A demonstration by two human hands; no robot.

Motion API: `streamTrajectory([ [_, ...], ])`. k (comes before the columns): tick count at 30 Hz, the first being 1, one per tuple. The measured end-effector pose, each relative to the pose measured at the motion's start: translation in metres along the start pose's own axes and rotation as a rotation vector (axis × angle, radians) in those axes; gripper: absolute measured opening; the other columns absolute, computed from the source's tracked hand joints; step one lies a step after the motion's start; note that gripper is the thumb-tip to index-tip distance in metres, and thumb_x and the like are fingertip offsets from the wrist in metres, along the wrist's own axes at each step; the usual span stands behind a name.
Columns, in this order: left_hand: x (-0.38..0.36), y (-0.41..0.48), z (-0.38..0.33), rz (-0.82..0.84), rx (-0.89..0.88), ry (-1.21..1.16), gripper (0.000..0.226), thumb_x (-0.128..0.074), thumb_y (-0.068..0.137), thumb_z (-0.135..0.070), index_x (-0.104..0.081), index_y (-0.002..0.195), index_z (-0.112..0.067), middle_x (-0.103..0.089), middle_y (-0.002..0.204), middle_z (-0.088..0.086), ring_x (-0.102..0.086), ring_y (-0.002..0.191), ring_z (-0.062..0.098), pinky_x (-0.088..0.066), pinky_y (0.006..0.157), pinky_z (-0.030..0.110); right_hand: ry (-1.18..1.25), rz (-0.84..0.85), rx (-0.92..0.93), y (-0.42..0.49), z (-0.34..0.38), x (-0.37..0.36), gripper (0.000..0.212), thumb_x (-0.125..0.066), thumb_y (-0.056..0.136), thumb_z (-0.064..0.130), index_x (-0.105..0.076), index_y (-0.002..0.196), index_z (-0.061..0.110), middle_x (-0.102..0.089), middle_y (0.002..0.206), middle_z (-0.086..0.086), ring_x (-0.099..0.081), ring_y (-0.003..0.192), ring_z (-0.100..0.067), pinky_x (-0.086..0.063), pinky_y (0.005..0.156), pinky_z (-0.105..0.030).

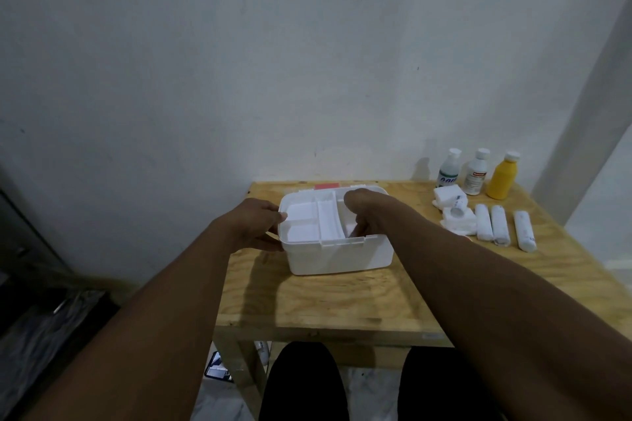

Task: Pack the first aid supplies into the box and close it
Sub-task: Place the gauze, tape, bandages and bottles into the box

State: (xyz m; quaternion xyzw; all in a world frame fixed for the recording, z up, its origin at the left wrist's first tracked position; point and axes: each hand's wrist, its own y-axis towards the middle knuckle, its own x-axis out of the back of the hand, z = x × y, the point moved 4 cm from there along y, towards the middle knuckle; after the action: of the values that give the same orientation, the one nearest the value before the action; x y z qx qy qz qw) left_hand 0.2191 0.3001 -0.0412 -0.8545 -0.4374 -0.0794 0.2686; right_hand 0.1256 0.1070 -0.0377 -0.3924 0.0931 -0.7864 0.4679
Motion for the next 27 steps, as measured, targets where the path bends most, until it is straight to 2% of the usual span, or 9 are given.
streamTrajectory([
  [3, 0.000, 0.001, 0.000, 0.001, 0.001, -0.008, 0.032, -0.060, 0.100, -0.015, -0.060, 0.130, -0.002, -0.072, 0.109, 0.019, -0.075, 0.092, 0.035, -0.062, 0.084, 0.047, 0.153, 0.017, -0.013, 0.001, 0.000, -0.005, 0.038, -0.034, 0.097, 0.035, -0.044, 0.109, 0.001, -0.061, 0.079, -0.020, -0.068, 0.078, -0.032, -0.057, 0.084, -0.043],
  [5, -0.001, 0.001, 0.001, 0.006, 0.001, -0.013, 0.033, -0.059, 0.100, -0.015, -0.060, 0.131, -0.002, -0.072, 0.109, 0.019, -0.075, 0.092, 0.035, -0.062, 0.084, 0.047, 0.196, 0.031, -0.022, 0.006, 0.001, -0.009, 0.052, -0.033, 0.096, 0.044, -0.050, 0.114, -0.002, -0.062, 0.076, -0.020, -0.063, 0.068, -0.029, -0.056, 0.075, -0.037],
  [8, -0.001, 0.001, 0.001, 0.008, 0.004, -0.017, 0.034, -0.059, 0.101, -0.016, -0.059, 0.132, -0.003, -0.071, 0.110, 0.019, -0.075, 0.093, 0.035, -0.062, 0.083, 0.046, 0.250, 0.084, -0.041, 0.014, 0.001, -0.017, 0.078, -0.026, 0.092, 0.067, -0.051, 0.122, 0.000, -0.067, 0.084, -0.020, -0.065, 0.068, -0.027, -0.053, 0.061, -0.033],
  [11, 0.000, 0.002, 0.003, 0.011, 0.007, -0.026, 0.035, -0.060, 0.100, -0.016, -0.059, 0.132, -0.002, -0.071, 0.111, 0.020, -0.075, 0.093, 0.035, -0.063, 0.080, 0.045, 0.345, 0.095, -0.028, 0.023, 0.001, -0.021, 0.086, -0.027, 0.086, 0.079, -0.058, 0.120, 0.006, -0.073, 0.096, -0.016, -0.071, 0.084, -0.028, -0.056, 0.079, -0.034],
  [15, 0.001, 0.004, 0.004, 0.018, 0.009, -0.034, 0.033, -0.060, 0.100, -0.017, -0.060, 0.130, -0.003, -0.071, 0.111, 0.021, -0.075, 0.092, 0.036, -0.063, 0.080, 0.045, 0.378, 0.125, -0.007, 0.023, 0.002, -0.023, 0.084, -0.031, 0.085, 0.080, -0.060, 0.119, 0.009, -0.073, 0.100, -0.015, -0.071, 0.089, -0.028, -0.056, 0.086, -0.037],
  [19, 0.000, 0.004, 0.004, 0.014, 0.007, -0.028, 0.031, -0.060, 0.100, -0.017, -0.061, 0.127, -0.002, -0.072, 0.110, 0.021, -0.075, 0.091, 0.036, -0.063, 0.079, 0.044, 0.373, 0.141, -0.006, 0.016, 0.002, -0.021, 0.080, -0.029, 0.088, 0.076, -0.060, 0.113, 0.007, -0.068, 0.079, -0.010, -0.066, 0.069, -0.022, -0.047, 0.055, -0.029],
  [21, 0.000, 0.004, 0.004, 0.009, 0.006, -0.024, 0.030, -0.060, 0.100, -0.017, -0.062, 0.126, -0.001, -0.072, 0.110, 0.021, -0.075, 0.091, 0.036, -0.063, 0.079, 0.044, 0.337, 0.126, -0.003, 0.015, 0.003, -0.020, 0.076, -0.028, 0.089, 0.075, -0.056, 0.108, 0.007, -0.060, 0.071, -0.009, -0.058, 0.060, -0.020, -0.041, 0.051, -0.029],
  [25, -0.001, 0.000, 0.002, -0.016, 0.000, 0.019, 0.029, -0.058, 0.101, -0.018, -0.062, 0.125, -0.002, -0.072, 0.108, 0.020, -0.076, 0.088, 0.036, -0.063, 0.080, 0.045, 0.303, 0.163, 0.015, 0.015, 0.004, -0.014, 0.085, -0.027, 0.089, 0.074, -0.053, 0.123, 0.000, -0.065, 0.084, -0.017, -0.064, 0.071, -0.029, -0.052, 0.064, -0.034],
  [27, -0.003, -0.001, 0.001, -0.040, -0.007, 0.050, 0.028, -0.057, 0.102, -0.018, -0.062, 0.124, -0.002, -0.071, 0.106, 0.020, -0.075, 0.087, 0.037, -0.062, 0.082, 0.047, 0.302, 0.176, 0.037, 0.012, 0.002, -0.006, 0.079, -0.033, 0.091, 0.068, -0.050, 0.125, -0.001, -0.068, 0.091, -0.021, -0.069, 0.078, -0.032, -0.057, 0.070, -0.037],
])
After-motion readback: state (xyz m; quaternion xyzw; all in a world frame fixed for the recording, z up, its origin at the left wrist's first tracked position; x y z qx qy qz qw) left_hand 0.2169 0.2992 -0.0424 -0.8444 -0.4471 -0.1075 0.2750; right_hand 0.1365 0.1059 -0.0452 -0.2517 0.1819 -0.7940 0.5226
